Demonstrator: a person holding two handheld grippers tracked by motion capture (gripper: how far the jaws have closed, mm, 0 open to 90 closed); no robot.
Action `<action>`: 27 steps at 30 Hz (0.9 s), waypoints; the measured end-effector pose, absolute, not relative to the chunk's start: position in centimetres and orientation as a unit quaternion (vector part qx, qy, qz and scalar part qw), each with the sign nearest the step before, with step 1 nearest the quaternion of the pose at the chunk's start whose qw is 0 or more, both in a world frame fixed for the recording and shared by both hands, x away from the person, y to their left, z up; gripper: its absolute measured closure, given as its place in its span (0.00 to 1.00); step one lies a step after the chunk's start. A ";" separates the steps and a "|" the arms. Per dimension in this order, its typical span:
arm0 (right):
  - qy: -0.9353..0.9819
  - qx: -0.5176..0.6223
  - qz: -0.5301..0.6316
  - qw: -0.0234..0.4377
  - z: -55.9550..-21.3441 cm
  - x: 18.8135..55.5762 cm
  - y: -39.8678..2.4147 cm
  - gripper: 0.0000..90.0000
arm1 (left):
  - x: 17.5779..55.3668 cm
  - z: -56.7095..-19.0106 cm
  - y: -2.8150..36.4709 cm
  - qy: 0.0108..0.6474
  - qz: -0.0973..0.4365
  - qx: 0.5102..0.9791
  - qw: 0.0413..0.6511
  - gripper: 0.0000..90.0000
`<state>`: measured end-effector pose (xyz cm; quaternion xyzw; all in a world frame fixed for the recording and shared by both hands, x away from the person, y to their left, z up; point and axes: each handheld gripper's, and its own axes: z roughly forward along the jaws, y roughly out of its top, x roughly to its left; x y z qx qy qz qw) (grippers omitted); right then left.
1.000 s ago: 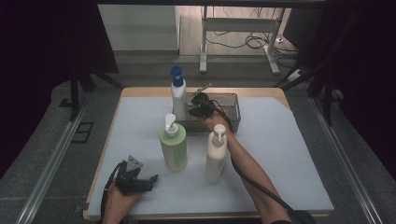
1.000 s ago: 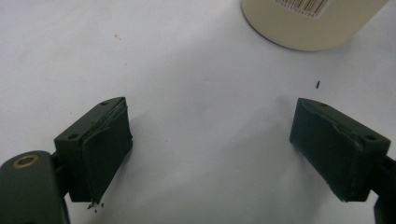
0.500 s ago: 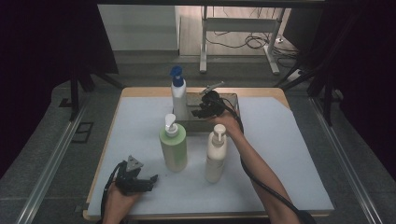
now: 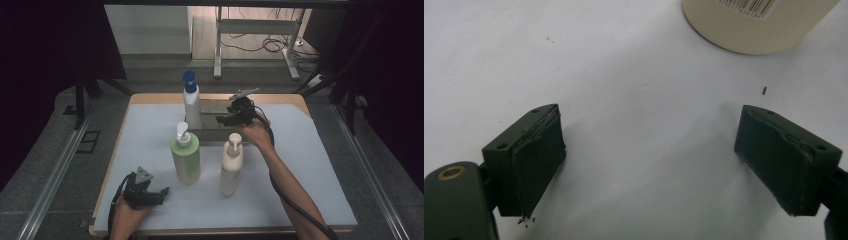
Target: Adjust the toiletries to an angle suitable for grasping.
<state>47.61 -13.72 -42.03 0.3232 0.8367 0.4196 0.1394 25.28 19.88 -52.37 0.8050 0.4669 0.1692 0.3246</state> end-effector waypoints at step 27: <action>0.822 0.354 0.416 0.162 -42.1 42.2 -19.7 0.68 | 25.3 -52.4 19.9 0.467 0.170 0.805 0.324 0.13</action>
